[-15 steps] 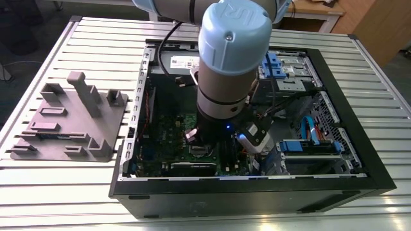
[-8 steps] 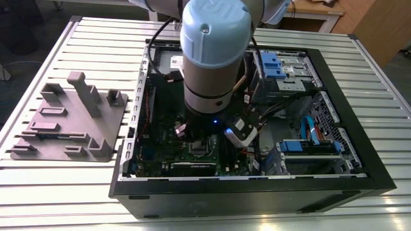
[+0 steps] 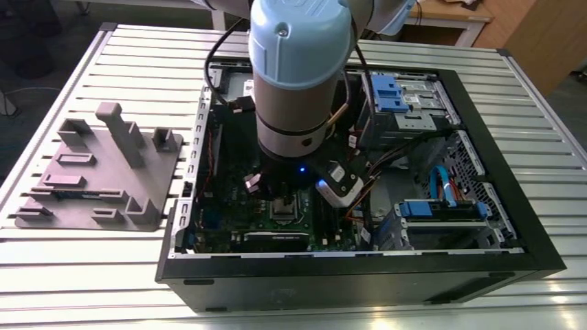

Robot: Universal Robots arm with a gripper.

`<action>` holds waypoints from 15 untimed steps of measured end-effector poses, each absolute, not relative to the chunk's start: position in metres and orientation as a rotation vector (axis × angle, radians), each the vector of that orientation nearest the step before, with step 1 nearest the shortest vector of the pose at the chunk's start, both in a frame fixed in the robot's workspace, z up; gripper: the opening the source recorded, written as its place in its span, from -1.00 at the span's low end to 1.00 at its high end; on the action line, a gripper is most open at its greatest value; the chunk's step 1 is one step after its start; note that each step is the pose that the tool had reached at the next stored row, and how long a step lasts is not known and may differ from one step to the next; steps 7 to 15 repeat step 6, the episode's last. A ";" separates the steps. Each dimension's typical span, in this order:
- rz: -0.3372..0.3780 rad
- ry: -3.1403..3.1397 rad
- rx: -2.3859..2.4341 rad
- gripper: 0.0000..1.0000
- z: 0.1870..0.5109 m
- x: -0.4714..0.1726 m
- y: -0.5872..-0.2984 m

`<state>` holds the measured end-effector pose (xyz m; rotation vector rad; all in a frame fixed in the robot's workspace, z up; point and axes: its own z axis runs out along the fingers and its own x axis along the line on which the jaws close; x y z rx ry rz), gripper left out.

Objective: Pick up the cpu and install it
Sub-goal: 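Install the first cpu locking lever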

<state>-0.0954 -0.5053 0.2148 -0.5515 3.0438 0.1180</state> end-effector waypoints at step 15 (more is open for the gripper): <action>0.118 3.044 -0.552 -0.80 0.217 -0.096 -0.505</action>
